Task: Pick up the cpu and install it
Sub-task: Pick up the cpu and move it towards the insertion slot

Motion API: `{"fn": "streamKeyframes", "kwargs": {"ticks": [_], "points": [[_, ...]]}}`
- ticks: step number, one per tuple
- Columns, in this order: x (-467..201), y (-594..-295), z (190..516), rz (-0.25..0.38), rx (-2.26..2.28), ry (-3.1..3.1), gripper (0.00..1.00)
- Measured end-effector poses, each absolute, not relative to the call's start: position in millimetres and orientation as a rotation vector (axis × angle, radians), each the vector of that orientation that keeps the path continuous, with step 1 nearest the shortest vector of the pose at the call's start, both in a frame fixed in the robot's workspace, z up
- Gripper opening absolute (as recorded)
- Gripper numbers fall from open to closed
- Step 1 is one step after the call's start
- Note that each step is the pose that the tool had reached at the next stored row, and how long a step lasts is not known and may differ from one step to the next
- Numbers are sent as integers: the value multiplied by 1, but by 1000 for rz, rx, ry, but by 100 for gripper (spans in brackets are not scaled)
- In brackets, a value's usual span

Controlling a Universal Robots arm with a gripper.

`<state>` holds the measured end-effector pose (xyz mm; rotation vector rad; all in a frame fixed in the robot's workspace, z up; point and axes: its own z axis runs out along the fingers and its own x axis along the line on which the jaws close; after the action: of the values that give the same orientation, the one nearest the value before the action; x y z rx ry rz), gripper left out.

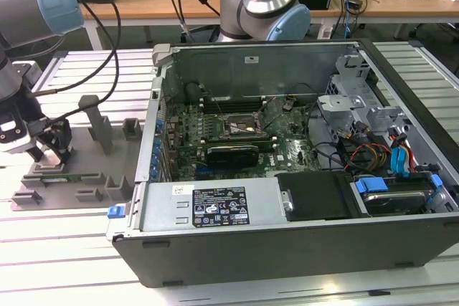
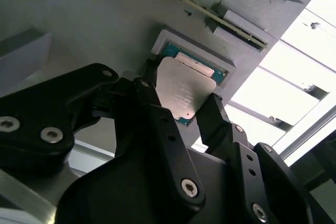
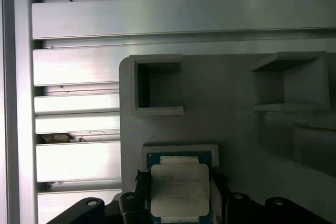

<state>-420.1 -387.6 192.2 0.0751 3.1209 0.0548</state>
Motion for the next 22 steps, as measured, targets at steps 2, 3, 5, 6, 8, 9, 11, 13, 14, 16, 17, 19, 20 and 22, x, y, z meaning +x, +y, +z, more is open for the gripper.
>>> {"fn": "streamKeyframes", "kwargs": {"ticks": [2,3,5,6,8,9,11,13,14,16,17,19,20,22], "points": [[-420,-388,198,55,75,3121,54],[-420,-388,201,55,75,3120,54],[-420,-388,206,55,75,3121,54],[-420,-388,208,55,75,3121,54],[-420,-388,212,55,75,3120,54],[-420,-388,215,55,75,3121,54],[-420,-388,223,55,75,3121,54],[-420,-388,234,55,75,3120,54],[-420,-388,238,55,75,3120,54],[-420,-388,245,55,75,3120,54],[-420,-388,247,55,75,3120,54],[-420,-388,256,55,75,3120,54],[-420,-388,259,55,75,3120,54],[-420,-388,264,55,75,3121,54]]}}
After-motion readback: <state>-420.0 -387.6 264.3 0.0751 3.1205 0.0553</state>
